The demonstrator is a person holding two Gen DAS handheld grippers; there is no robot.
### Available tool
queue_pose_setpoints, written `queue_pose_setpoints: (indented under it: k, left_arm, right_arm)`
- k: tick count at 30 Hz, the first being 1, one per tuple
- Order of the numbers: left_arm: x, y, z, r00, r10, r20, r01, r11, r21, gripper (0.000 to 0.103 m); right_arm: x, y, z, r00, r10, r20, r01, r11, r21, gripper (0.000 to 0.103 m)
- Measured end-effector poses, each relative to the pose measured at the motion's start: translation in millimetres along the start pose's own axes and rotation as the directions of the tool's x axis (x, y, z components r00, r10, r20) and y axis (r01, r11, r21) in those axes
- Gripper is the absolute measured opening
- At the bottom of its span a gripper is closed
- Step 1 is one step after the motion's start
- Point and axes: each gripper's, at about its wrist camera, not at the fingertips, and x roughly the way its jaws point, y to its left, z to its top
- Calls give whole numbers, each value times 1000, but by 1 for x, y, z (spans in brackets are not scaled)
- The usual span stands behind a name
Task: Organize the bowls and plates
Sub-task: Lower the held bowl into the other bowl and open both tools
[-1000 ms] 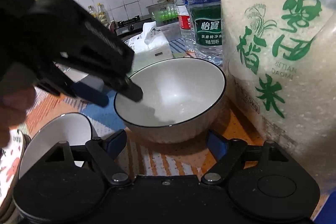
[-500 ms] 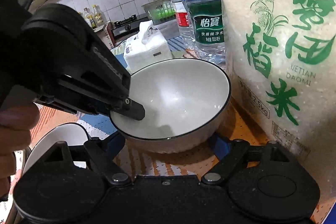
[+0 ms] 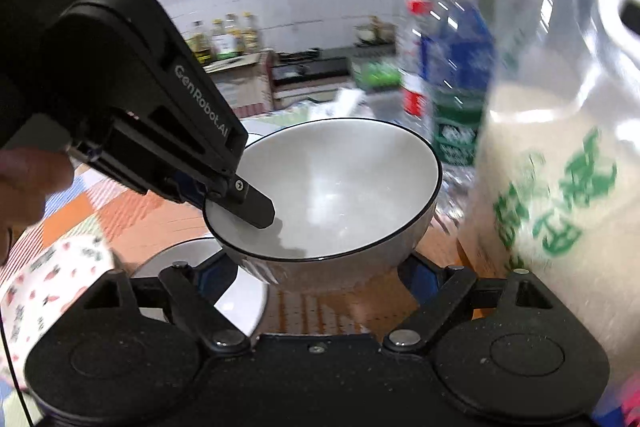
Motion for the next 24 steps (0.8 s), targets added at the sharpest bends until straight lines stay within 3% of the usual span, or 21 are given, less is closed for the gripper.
queue_pose_setpoints:
  k: [10,17,24]
  left_arm:
    - [-38,26,-26,999,49,7,-49,998,-26,9]
    - [-35,43,-42,995,93,-28,-94,995,-40,9]
    - [-19,49,-51,984,158,-78,-160,987,-17,9]
  right_arm:
    - [-25,40,0,995,103,-3,-102,978,-180,92]
    - [-24,50,-11,982,183,-46,-189,958,-217,92]
    - [-12,58,-23,973,209,-97,-227,943,-243,92]
